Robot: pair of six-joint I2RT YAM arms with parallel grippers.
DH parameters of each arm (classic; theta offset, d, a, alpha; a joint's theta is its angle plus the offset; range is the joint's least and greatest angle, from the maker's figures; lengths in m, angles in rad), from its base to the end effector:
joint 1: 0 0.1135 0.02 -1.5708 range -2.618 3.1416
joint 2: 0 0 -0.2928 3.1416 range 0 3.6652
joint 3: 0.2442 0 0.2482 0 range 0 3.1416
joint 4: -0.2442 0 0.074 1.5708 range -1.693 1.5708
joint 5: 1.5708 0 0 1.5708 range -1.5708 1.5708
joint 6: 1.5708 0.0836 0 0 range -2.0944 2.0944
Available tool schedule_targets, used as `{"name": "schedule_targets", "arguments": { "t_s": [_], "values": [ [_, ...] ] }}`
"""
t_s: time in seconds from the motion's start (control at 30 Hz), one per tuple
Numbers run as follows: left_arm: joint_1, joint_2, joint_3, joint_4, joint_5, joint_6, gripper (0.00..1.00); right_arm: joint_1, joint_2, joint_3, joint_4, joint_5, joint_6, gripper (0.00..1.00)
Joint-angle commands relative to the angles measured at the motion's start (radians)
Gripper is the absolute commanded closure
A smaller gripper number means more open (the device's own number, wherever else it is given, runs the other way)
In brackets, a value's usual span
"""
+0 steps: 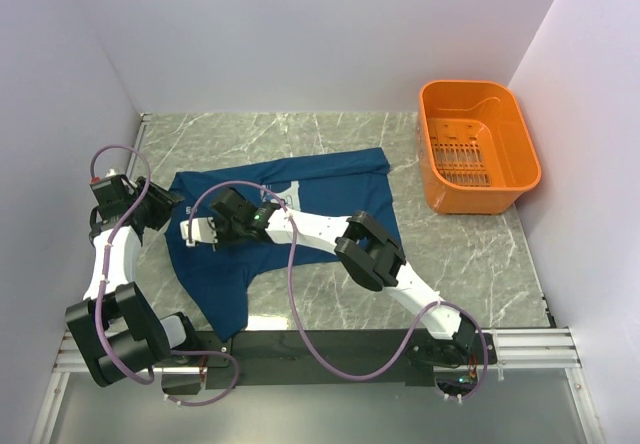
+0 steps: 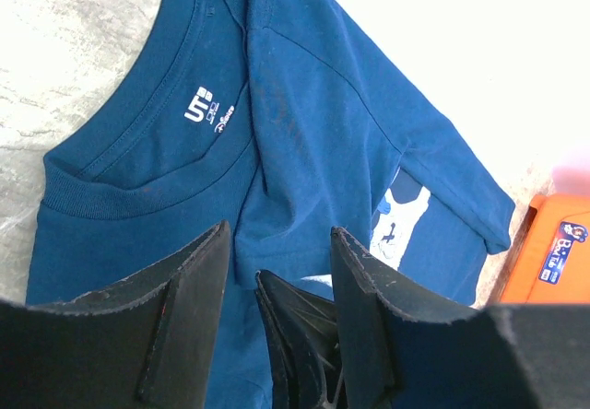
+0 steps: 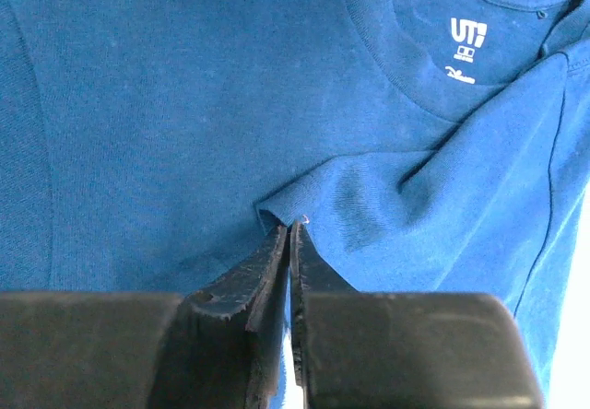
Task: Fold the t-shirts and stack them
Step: Fold the tshirt
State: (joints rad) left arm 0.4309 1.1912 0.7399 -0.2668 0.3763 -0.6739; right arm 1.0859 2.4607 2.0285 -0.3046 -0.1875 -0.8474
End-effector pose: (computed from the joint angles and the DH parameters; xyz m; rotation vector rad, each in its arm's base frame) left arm 0.2570 0.0843 0.2346 -1.0290 2.0454 -0.5567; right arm 0.2691 0.5443 0.1465 -1.9586 1.2348 0.3379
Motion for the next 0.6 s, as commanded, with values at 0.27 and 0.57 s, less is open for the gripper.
{"name": "schedule_targets", "arguments": {
  "t_s": [0.27,0.57],
  "values": [
    [0.006,0.025,-0.014,0.043,0.001,-0.003,0.47,-0.009,-0.164,-0.128,0.068,-0.084,-0.061,0.93],
    [0.008,0.062,-0.017,0.064,0.010,-0.001,0.48,-0.015,-0.189,-0.145,0.078,-0.095,-0.070,0.91]
  ]
}}
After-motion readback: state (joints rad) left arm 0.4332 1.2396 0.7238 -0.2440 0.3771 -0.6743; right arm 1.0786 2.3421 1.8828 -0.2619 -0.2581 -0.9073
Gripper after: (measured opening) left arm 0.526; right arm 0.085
